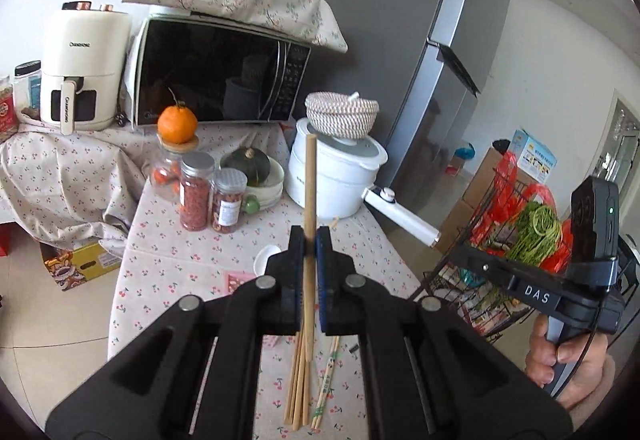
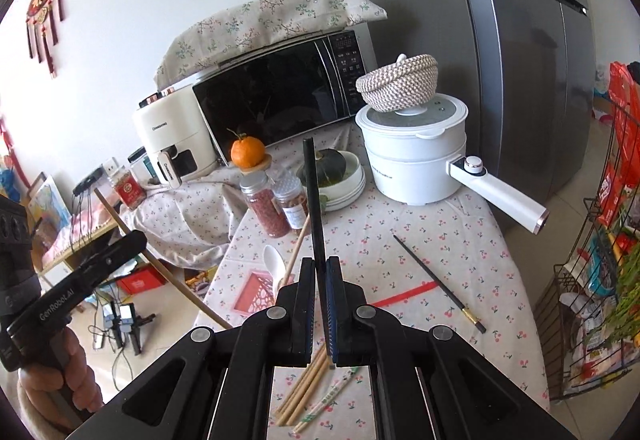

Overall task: Organize utensils
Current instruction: 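Lift both chopsticks and drop them into the pink basket, opening both grippers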

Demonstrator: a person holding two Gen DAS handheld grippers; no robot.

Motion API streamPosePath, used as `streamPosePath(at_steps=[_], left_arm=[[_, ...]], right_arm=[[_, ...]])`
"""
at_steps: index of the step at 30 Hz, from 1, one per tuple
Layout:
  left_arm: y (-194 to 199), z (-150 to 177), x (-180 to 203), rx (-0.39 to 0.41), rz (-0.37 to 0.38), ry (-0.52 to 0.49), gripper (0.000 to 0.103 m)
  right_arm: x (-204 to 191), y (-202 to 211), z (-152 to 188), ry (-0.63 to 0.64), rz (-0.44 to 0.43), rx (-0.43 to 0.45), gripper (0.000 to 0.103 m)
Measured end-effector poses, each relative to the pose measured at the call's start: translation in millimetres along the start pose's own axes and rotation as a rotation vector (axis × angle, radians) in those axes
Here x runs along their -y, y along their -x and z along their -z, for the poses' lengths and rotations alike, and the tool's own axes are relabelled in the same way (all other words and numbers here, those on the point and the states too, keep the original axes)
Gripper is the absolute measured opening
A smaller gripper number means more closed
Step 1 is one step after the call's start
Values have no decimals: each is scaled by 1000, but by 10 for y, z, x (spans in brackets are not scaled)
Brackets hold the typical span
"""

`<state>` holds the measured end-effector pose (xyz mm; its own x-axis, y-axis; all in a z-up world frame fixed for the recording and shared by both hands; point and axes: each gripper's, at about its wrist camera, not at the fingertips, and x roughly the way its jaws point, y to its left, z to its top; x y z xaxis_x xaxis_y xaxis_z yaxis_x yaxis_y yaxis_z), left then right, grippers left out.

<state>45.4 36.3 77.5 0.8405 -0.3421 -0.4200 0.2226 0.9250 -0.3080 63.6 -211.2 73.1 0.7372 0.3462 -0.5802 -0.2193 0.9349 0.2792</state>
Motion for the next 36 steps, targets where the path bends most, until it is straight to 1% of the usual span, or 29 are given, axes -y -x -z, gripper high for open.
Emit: streamPosePath(at_steps=[2,4,7,10,14,19,22,26,27,28,30,31,32,34,36], left_arm=[[90,-75,-74,64,-24,12,7],[102,-132,-141,109,-53,23,7],[7,-129,-233,146,-109,26,7],[-184,-96,-294,157,-143,18,7],[-547,-14,-352,98,-177,-12,7],[-918,117,-508,6,-191,34,7],[-1054,151,-605,-30,-191,61,7],[-1183,172,-707,-81,-151,101,7],[-1189,176,-721,-84,-152,111,7],[-1197,169,-721,-89,-154,118,10],[-1171,147,-726,-94,-151,133,25],[-1136,134,-724,-89,-150,136,36],[-1097,120,-718,-80,-152,136,42],[-1029,99,-706,-81,-164,125,46],[-984,96,-706,-102,-190,110,52]], right_arm=[[-11,3,-41,-11,-11,11,5],[-27,-20,-72,-21,-18,16,5],[-66,-73,-102,-30,-26,19,5],[-95,-118,-126,-37,-31,26,5],[-113,-170,-188,-58,-43,55,5],[-122,-248,-256,-101,-75,70,5],[-150,-293,-279,-117,-95,75,5],[-183,-375,-303,-140,-118,83,5],[-192,-399,-306,-145,-124,85,5],[-204,-426,-308,-150,-129,87,5],[-229,-487,-310,-160,-139,90,5],[-242,-520,-311,-166,-145,91,5],[-256,-557,-309,-170,-149,91,5],[-283,-630,-300,-176,-155,94,5],[-306,-712,-278,-183,-161,93,5]])
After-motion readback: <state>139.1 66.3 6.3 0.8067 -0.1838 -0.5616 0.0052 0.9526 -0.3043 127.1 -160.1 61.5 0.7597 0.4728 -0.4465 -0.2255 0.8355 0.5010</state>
